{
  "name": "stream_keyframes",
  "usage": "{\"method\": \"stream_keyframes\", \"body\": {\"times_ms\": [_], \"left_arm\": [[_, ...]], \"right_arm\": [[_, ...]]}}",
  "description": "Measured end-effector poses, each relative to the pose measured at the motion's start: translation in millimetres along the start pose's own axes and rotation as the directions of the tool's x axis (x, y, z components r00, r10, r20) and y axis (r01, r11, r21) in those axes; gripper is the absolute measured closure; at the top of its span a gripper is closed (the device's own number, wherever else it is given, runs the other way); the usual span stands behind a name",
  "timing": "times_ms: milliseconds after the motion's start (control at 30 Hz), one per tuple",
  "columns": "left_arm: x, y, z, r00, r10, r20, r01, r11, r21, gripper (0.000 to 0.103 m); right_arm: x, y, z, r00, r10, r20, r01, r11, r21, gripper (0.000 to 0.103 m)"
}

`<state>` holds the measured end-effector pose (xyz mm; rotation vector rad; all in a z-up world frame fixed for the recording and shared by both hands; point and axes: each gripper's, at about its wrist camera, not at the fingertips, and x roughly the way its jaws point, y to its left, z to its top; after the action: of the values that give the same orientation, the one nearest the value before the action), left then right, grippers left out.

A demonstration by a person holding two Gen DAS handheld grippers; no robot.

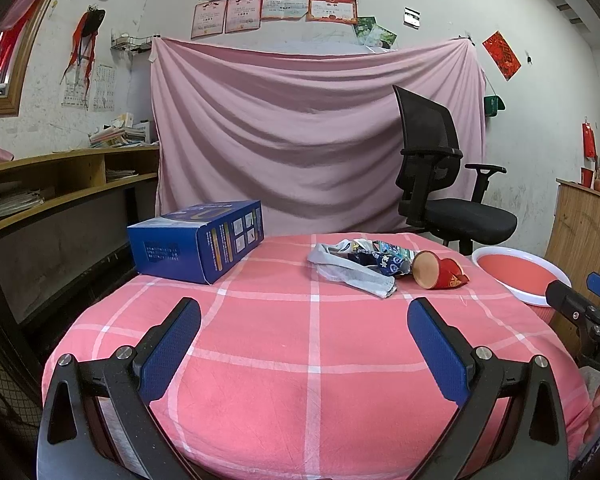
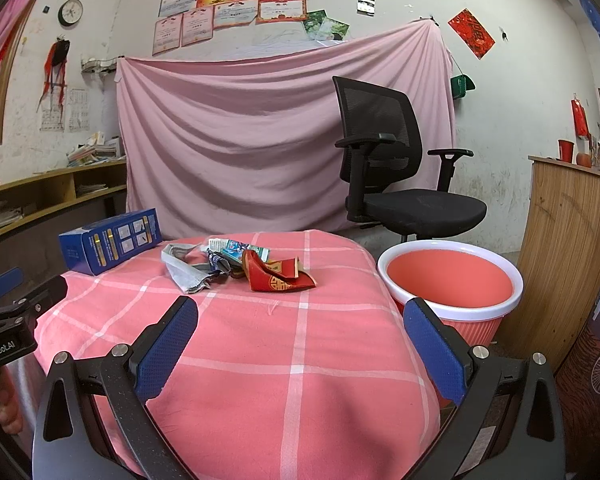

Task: Collect trash

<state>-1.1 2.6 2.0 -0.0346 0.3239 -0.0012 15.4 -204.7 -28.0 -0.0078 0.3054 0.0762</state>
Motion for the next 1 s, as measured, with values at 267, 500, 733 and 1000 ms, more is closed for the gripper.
{"method": "stream_keyframes", "body": {"times_ms": [267,500,733,1000], "left_arm": [[0.2,-0.3,-0.4,1.0,0.0,0.002,0.0,1.0,0.0,0.002],[0.0,-0.2,-0.5,1.0,0.001,0.003,-0.001,1.0,0.001,0.002],[-0.2,-0.2,-0.6,1.0,0.001,0.004,-0.001,1.0,0.001,0.002],[-0.4,-0.2,-0.5,1.0,0.001,0.004,-0.001,1.0,0.001,0.002]], "right_arm": [[-0.1,-0.2,-0.1,1.0,0.001,0.0,-0.001,1.0,0.002,0.0],[-0.2,-0.1,-0.2,1.0,0.0,0.002,0.0,1.0,0.003,0.0],[0.8,-3.0,0.4,1.0,0.0,0.002,0.0,1.0,0.006,0.0],[0.8,-3.1,0.3,1.0,0.0,0.002,0.0,1.0,0.007,0.0]]}}
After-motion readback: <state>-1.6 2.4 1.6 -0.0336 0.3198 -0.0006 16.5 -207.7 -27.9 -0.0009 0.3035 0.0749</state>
